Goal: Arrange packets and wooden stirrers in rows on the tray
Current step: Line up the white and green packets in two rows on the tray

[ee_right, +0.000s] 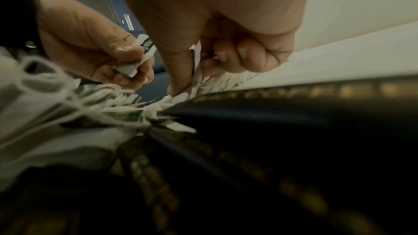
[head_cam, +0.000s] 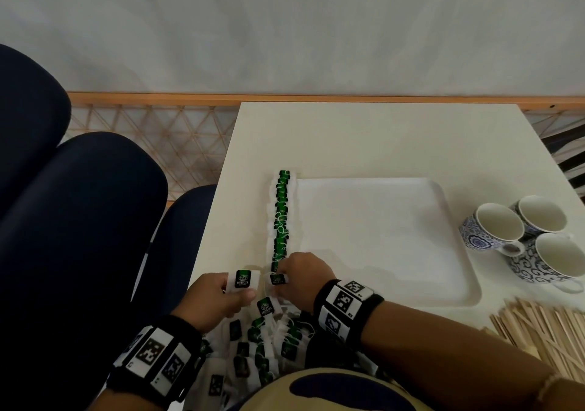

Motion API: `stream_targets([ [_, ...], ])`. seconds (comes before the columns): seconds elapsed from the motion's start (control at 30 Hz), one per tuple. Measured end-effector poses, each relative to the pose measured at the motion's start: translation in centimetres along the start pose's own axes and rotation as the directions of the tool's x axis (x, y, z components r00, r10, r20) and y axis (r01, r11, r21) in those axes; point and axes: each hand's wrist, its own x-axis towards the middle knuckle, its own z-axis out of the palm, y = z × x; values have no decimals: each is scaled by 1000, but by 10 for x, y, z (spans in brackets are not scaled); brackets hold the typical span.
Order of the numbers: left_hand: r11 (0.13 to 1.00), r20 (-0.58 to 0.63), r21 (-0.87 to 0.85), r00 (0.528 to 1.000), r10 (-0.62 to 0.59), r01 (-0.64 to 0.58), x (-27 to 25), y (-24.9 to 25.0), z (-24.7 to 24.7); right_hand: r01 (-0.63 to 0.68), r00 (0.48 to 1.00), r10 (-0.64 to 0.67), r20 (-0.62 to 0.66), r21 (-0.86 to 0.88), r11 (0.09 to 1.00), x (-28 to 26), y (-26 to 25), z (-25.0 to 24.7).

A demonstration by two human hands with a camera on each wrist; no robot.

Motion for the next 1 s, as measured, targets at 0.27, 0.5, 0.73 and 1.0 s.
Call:
stream_targets([
  [0.27,994,14,-100,999,46,-44,0,7,6,-1,988,31,-152,197,980,-1,3,-2],
  [0.5,967,-88,-197,985,148,-163,-1,28,13,99,995,-96,-30,442,891,-6,5,-20],
  [0.73,892,-10,442,994,113,-97,9,20,20,64,996,-31,-85,411,909,-10,17,-21],
  [1.0,723,128,685,992,2,-90,7,9,30,-58,995,30,93,318,946,-13,27,-5],
])
